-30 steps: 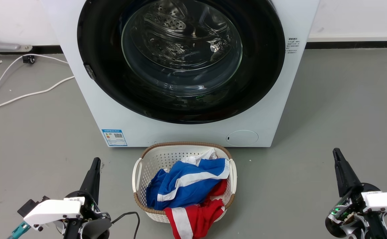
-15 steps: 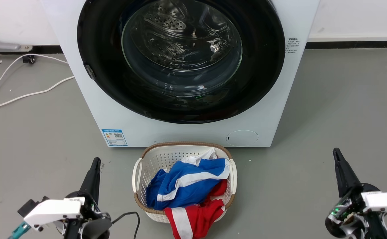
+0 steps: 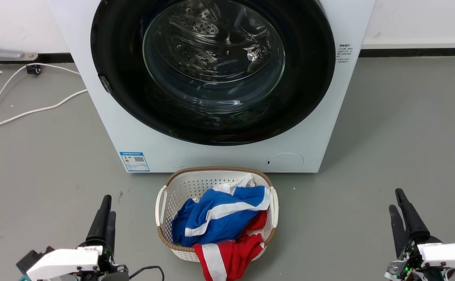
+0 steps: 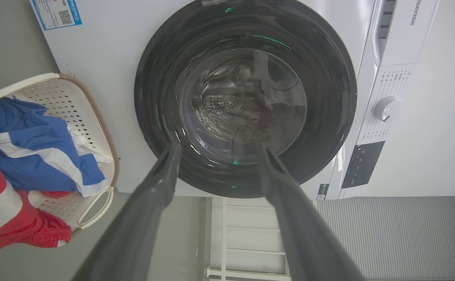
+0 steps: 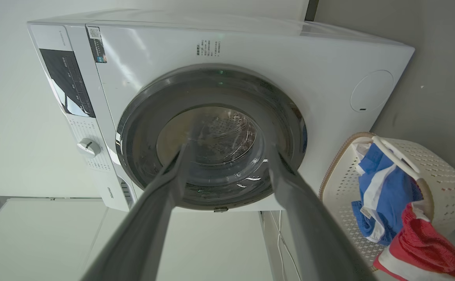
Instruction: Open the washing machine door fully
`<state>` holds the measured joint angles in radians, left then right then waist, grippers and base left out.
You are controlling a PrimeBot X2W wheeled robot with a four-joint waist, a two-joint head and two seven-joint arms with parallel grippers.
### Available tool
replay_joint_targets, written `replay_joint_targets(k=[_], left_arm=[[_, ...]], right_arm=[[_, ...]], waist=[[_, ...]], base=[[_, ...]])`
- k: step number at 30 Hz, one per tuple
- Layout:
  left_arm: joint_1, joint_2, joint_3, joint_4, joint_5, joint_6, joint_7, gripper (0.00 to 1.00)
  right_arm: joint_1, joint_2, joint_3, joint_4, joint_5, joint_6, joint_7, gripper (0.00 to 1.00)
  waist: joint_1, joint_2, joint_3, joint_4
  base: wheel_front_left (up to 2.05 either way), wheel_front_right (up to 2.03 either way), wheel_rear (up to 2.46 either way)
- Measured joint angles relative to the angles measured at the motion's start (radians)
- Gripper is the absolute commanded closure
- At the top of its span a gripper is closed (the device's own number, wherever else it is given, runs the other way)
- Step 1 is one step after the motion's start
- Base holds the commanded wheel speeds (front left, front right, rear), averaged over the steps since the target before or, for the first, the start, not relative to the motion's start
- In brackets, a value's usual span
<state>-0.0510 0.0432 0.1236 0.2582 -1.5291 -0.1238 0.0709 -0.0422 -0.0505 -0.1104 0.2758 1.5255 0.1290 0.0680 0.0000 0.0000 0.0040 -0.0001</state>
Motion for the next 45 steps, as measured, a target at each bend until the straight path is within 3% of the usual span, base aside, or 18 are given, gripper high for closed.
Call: replay_joint_targets(k=[22, 31, 45], left_arm=[[0.033, 0.002, -0.06, -0.151, 0.514, 0.125, -0.093, 0.0], [0.045, 0.035, -0.117, -0.181, 0.696, 0.188, -0.129, 0.0], [0.051, 0.093, -0.213, -0.21, 0.87, 0.256, -0.173, 0.0]], right_arm=[[0.041, 0.0, 0.009, -0.168, -0.497, 0.0, -0.092, 0.0], [0.063, 0.0, 0.045, -0.232, -0.738, 0.0, -0.129, 0.0], [0.091, 0.0, 0.06, -0.247, -0.955, 0.0, -0.173, 0.0]], waist=[[0.0, 0.0, 0.001, 0.001], [0.0, 0.0, 0.002, 0.003], [0.0, 0.0, 0.003, 0.004]], base=[[0.0, 0.0, 0.0], [0.0, 0.0, 0.0], [0.0, 0.0, 0.0]])
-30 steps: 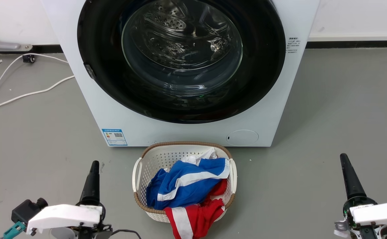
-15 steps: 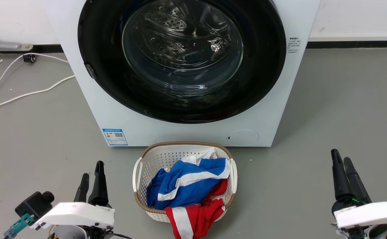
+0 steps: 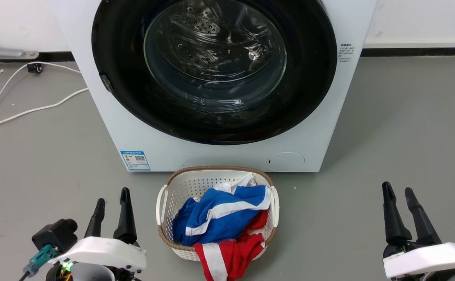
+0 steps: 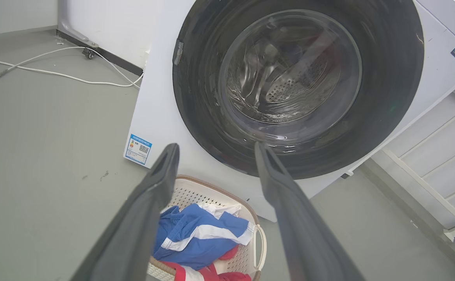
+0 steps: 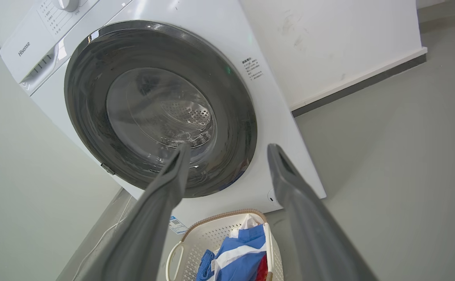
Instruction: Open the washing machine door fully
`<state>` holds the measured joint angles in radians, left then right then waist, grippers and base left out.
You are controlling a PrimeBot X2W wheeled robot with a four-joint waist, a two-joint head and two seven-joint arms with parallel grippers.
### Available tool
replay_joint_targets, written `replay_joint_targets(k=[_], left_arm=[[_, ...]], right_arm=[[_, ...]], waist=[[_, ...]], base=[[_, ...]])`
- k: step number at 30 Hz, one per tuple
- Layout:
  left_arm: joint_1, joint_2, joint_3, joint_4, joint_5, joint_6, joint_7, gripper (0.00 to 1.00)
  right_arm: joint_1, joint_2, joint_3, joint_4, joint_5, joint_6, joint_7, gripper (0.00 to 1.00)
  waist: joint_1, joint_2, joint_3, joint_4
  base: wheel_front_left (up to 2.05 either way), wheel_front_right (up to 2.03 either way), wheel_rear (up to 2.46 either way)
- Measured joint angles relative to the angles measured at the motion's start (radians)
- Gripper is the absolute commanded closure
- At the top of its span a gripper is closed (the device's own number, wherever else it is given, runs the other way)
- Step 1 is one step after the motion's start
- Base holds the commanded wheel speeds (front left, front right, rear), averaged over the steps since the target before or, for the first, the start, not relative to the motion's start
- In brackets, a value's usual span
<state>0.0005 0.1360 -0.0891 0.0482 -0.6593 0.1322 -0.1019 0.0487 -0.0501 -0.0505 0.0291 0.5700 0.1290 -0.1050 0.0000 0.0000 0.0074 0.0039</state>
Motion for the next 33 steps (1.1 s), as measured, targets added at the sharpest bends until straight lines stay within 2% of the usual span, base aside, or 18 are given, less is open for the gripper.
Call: replay_joint_targets(k=[18, 33], left_arm=[[0.017, 0.016, -0.051, -0.041, 0.165, 0.008, -0.051, 0.0], [0.043, -0.018, -0.035, -0.037, 0.309, -0.042, -0.088, 0.0]], right_arm=[[0.027, 0.0, -0.002, -0.048, -0.186, 0.0, -0.046, 0.0], [0.054, 0.0, -0.001, -0.078, -0.302, 0.0, -0.089, 0.0]], waist=[[0.0, 0.0, 0.002, 0.002], [0.0, 0.0, -0.003, 0.002]], base=[[0.0, 0.0, 0.0], [0.0, 0.0, 0.0]])
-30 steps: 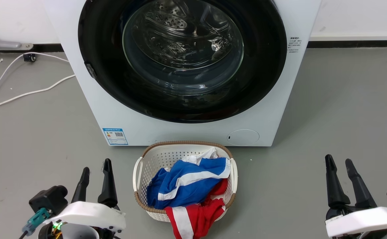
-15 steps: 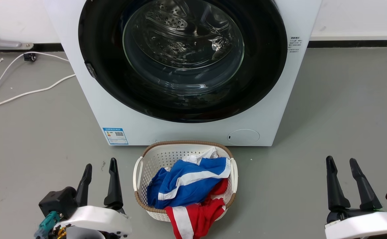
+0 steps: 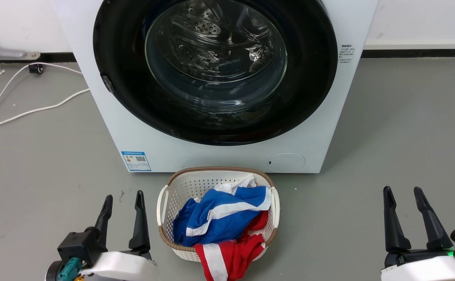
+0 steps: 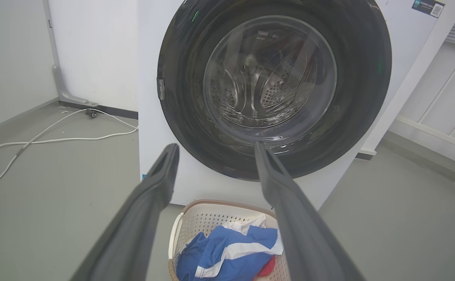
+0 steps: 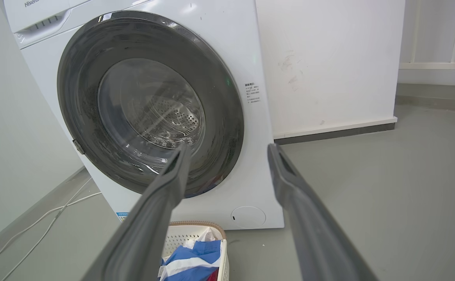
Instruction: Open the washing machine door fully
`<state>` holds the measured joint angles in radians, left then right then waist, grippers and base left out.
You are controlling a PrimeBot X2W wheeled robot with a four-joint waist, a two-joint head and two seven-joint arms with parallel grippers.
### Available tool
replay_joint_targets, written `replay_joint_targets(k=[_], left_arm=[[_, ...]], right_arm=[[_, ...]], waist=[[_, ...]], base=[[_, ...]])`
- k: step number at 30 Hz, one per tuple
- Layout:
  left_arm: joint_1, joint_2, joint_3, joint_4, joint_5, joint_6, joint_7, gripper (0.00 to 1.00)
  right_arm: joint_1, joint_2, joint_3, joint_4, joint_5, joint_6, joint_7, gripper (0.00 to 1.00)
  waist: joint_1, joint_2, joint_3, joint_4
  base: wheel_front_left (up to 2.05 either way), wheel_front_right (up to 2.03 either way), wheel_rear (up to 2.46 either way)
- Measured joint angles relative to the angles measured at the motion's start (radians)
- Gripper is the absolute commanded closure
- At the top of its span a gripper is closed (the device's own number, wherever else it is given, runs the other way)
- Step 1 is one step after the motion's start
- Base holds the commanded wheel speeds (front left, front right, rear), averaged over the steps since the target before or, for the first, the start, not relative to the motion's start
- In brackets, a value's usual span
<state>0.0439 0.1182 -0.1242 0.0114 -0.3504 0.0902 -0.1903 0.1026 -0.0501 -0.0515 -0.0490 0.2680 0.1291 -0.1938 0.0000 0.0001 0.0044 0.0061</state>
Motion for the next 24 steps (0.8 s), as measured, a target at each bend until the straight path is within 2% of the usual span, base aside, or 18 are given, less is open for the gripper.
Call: replay_joint_targets(k=[24], left_arm=[[0.031, -0.052, 0.053, 0.03, 0.181, -0.063, -0.051, 0.0]], right_arm=[[0.031, 0.0, 0.003, -0.017, -0.119, 0.0, -0.047, 0.0]], waist=[[0.0, 0.0, -0.006, 0.0]], base=[[0.0, 0.0, 0.0]])
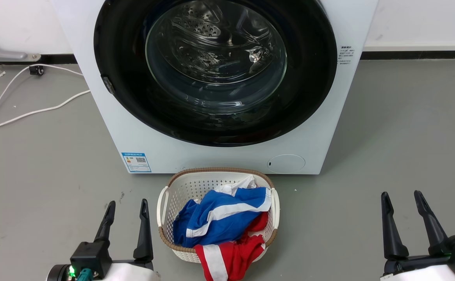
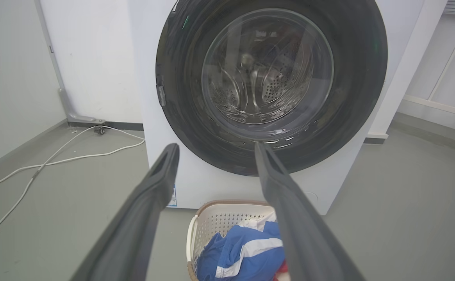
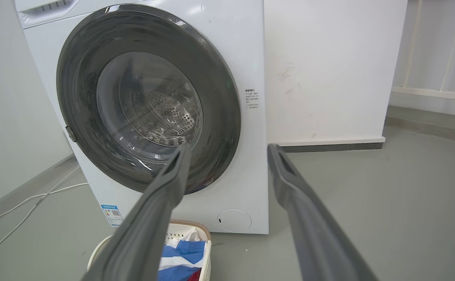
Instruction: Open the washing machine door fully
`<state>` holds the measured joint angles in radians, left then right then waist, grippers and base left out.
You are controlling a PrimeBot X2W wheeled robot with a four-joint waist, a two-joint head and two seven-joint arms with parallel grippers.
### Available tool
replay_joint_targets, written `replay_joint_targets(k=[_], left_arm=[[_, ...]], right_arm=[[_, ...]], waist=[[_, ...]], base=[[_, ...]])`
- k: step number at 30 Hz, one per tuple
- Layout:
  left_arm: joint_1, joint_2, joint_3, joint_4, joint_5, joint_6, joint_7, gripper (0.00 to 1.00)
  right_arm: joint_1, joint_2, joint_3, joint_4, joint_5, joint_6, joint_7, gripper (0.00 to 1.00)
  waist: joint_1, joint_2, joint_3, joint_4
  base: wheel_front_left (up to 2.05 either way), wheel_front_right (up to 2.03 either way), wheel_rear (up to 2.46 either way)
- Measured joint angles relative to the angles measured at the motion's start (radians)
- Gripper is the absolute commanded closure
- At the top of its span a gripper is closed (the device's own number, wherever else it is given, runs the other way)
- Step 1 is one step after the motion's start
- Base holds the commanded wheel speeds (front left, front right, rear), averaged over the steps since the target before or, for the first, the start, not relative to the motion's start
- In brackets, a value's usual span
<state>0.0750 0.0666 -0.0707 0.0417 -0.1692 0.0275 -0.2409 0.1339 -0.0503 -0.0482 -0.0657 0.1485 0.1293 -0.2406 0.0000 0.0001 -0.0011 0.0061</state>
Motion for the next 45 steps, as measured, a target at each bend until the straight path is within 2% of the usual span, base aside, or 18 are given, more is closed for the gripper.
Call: replay_joint_targets(k=[12, 36, 37, 38, 39, 43, 45], left_arm=[[0.008, -0.012, 0.017, 0.016, 0.069, -0.012, -0.019, 0.0], [0.01, -0.015, 0.028, 0.033, 0.063, -0.014, -0.021, 0.0], [0.01, -0.015, 0.028, 0.033, 0.063, -0.014, -0.021, 0.0], [0.011, -0.015, 0.028, 0.033, 0.063, -0.013, -0.021, 0.0], [0.012, -0.015, 0.029, 0.034, 0.063, -0.012, -0.021, 0.0], [0.013, -0.015, 0.028, 0.034, 0.063, -0.01, -0.021, 0.0], [0.013, -0.015, 0.029, 0.035, 0.063, -0.01, -0.021, 0.0]], right_arm=[[0.014, 0.0, 0.005, -0.01, -0.053, 0.002, -0.021, 0.0], [0.016, 0.0, 0.009, 0.021, -0.025, 0.002, -0.022, 0.0], [0.016, 0.0, 0.009, 0.021, -0.025, 0.002, -0.022, 0.51], [0.016, 0.0, 0.009, 0.02, -0.025, 0.002, -0.022, 0.9], [0.016, 0.0, 0.009, 0.019, -0.025, 0.002, -0.022, 1.0], [0.015, 0.0, 0.01, 0.007, 0.008, 0.002, -0.022, 1.0], [0.013, 0.0, 0.005, 0.008, 0.107, 0.001, -0.022, 1.0]], waist=[[0.0001, 0.0, -0.002, 0.002], [0.0, 0.0, -0.002, -0.003], [0.0, 0.0, -0.002, -0.004], [0.0, 0.0, -0.003, -0.004], [0.0, 0.0, -0.003, -0.004], [0.0, 0.0, -0.003, -0.005], [0.0, 0.0, -0.003, -0.005]], base=[[0.0, 0.0, 0.0], [0.0, 0.0, 0.0], [0.0, 0.0, 0.0], [0.0, 0.0, 0.0], [0.0, 0.0, 0.0], [0.0, 0.0, 0.0], [0.0, 0.0, 0.0]])
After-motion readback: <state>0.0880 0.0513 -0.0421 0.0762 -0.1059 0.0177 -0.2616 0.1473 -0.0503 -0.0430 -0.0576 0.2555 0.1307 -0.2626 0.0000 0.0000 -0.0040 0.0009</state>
